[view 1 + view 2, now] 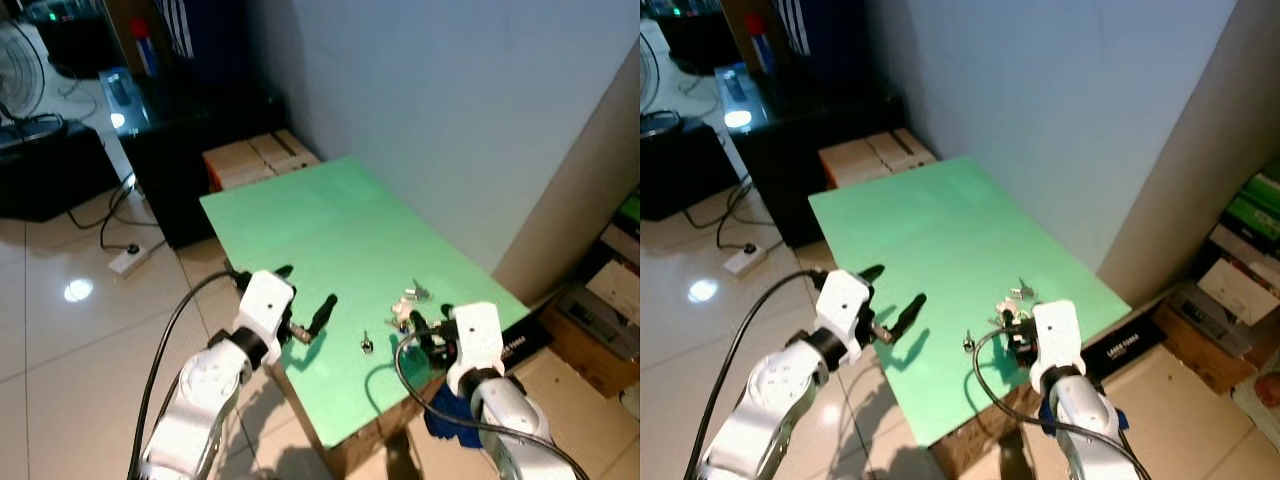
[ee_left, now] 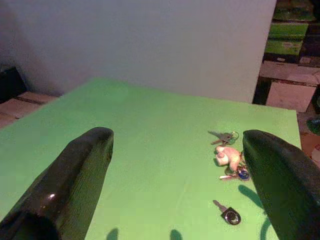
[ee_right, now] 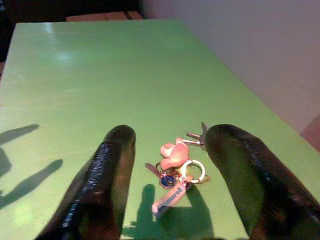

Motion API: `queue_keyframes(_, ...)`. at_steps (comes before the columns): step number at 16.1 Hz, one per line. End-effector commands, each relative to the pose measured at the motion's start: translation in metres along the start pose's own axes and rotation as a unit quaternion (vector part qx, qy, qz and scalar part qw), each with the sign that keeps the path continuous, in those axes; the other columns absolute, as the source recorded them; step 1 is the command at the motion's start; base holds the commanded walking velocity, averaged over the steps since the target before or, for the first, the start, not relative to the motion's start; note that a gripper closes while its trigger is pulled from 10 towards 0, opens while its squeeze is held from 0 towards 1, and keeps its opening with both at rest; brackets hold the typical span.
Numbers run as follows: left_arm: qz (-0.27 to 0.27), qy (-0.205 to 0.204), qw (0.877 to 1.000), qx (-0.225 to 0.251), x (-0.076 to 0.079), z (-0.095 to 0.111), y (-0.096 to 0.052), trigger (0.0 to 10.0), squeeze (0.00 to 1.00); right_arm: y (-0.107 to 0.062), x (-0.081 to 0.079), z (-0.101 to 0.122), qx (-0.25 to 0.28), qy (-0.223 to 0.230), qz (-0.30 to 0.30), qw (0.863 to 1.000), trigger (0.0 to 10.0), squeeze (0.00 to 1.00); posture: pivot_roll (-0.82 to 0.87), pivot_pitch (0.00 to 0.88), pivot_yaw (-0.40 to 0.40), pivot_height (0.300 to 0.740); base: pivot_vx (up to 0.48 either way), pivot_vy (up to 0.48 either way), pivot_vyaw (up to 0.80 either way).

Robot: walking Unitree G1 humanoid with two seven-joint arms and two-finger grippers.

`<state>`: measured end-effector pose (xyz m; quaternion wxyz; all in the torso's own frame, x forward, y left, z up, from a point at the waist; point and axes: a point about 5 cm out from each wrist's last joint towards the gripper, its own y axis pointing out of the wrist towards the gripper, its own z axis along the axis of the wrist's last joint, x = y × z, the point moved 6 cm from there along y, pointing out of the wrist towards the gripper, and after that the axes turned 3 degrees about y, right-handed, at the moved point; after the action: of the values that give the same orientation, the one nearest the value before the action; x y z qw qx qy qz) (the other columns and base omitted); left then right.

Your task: Hang keys on a hook

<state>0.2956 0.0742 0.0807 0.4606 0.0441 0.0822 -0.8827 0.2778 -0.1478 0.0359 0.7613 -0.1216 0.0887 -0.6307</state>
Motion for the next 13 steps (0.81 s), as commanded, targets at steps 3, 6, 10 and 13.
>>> queue_keyframes(3, -0.003, -0.001, 1.0, 0.006, -0.002, 0.006, 0.0, 10.0, 1.0, 0.0, 0.0, 0.005, 0.005, 0.008, 0.0, 1.0, 10.0, 1.0, -0.07, 0.0, 0.034, 0.74, 0.0, 0.0, 0.0)
queue_keyframes(6, -0.005, -0.003, 1.0, 0.002, -0.002, 0.006, 0.0, 10.0, 1.0, 0.001, 0.001, 0.005, 0.002, 0.01, 0.0, 1.0, 10.0, 1.0, -0.07, 0.0, 0.036, 0.74, 0.0, 0.0, 0.0)
queue_keyframes(10, 0.005, 0.047, 0.999, 0.002, -0.011, 0.009, 0.002, 10.0, 1.0, 0.009, 0.007, 0.002, -0.012, -0.016, -0.013, 1.0, 10.0, 1.0, -0.06, 0.0, 0.045, 0.74, 0.0, 0.0, 0.0)
queue_keyframes(13, 0.001, 0.071, 0.997, -0.003, -0.018, 0.009, -0.002, 10.0, 0.44, 0.024, 0.007, -0.012, -0.04, -0.041, -0.008, 0.998, 10.0, 0.0, -0.04, 0.011, 0.064, 0.74, 0.0, 0.0, 0.0)
